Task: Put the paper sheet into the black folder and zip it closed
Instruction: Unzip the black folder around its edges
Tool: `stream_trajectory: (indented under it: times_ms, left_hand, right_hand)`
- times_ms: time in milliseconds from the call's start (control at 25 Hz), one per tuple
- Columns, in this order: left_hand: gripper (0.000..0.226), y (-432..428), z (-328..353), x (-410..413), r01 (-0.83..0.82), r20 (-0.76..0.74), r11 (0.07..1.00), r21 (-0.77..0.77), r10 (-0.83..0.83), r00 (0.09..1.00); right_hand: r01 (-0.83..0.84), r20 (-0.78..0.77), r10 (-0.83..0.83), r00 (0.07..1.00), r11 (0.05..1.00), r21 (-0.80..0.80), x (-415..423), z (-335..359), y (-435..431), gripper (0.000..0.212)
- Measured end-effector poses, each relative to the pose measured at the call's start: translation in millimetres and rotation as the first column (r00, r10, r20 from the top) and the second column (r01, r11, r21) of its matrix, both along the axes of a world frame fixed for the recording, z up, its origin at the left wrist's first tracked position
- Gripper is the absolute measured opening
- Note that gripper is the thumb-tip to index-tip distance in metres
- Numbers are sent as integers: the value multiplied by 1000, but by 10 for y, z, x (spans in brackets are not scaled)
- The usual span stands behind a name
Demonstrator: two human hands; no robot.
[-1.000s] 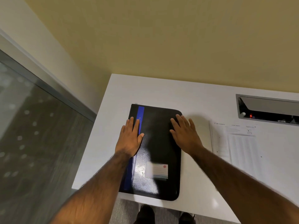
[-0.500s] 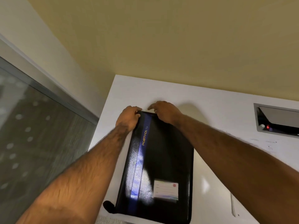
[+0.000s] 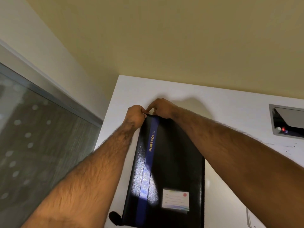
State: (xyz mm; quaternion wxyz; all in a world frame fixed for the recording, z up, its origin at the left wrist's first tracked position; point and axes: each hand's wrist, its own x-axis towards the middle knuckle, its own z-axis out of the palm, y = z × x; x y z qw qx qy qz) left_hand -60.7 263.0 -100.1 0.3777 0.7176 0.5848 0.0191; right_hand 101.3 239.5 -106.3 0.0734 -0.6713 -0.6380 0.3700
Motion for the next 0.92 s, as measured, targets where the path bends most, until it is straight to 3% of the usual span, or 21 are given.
stream_trajectory:
  times_ms: [280,640,760,920]
  left_hand:
    - [19,31,77,76,53,-46,999,6,-53,998]
    - [16,44,114,33,35,36,999,-25,-34,999]
    - [13,43,98,15,28,58,999,-33,-27,998]
    - [12,50,94,3,16,71,999,-40,-13,997]
  right_hand:
    - [-102,119,100,988,995,17,-55,19,99,18]
    - [-242,94,257,962,959,-148,33,180,182,37]
    - [-143,-34,139,990,962,-233,107,155,183,28]
    - [-18,-165,-17,986,978,-206,147,111,131,14]
